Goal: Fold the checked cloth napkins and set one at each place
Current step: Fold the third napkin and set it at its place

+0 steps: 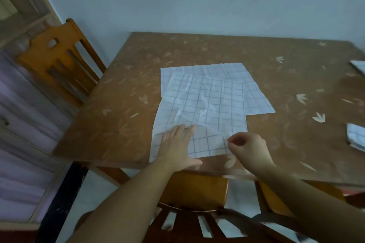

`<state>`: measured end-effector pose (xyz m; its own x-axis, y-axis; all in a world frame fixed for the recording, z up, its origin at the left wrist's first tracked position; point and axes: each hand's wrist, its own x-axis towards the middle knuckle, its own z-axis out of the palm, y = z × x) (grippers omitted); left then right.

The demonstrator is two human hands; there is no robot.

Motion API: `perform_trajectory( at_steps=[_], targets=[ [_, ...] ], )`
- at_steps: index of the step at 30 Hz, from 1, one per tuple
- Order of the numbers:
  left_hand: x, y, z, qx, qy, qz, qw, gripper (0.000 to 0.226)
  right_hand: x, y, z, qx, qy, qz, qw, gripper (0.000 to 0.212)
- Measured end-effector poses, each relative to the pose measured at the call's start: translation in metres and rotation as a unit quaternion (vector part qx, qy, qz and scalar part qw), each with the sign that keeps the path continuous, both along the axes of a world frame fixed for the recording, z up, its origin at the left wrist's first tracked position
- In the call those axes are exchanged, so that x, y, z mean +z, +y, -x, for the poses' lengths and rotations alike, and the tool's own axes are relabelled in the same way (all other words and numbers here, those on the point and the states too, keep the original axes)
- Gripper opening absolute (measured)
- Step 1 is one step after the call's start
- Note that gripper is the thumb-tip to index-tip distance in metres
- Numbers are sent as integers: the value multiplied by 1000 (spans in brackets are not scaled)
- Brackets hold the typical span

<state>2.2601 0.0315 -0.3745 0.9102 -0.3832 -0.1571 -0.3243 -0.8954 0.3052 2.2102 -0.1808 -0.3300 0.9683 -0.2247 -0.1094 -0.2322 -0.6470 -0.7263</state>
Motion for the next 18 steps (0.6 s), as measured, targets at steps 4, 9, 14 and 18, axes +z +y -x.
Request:
perform_trajectory(
  at_steps=[4, 9, 14, 18],
  targets=[
    [3, -23, 28, -9, -61, 24, 998, 95, 4, -8, 23, -56, 3, -101, 993, 9],
    [11, -33, 43, 0, -123, 25, 992, 58, 9, -19, 46, -52, 11, -106, 993, 9],
    [10, -25, 50, 2, -61, -8, 998, 55, 4, -33, 62, 39, 75, 71, 994, 16],
    [3, -13, 48, -25, -6, -51, 998, 58, -14, -43, 65, 50, 123, 102, 986, 21]
  ],
)
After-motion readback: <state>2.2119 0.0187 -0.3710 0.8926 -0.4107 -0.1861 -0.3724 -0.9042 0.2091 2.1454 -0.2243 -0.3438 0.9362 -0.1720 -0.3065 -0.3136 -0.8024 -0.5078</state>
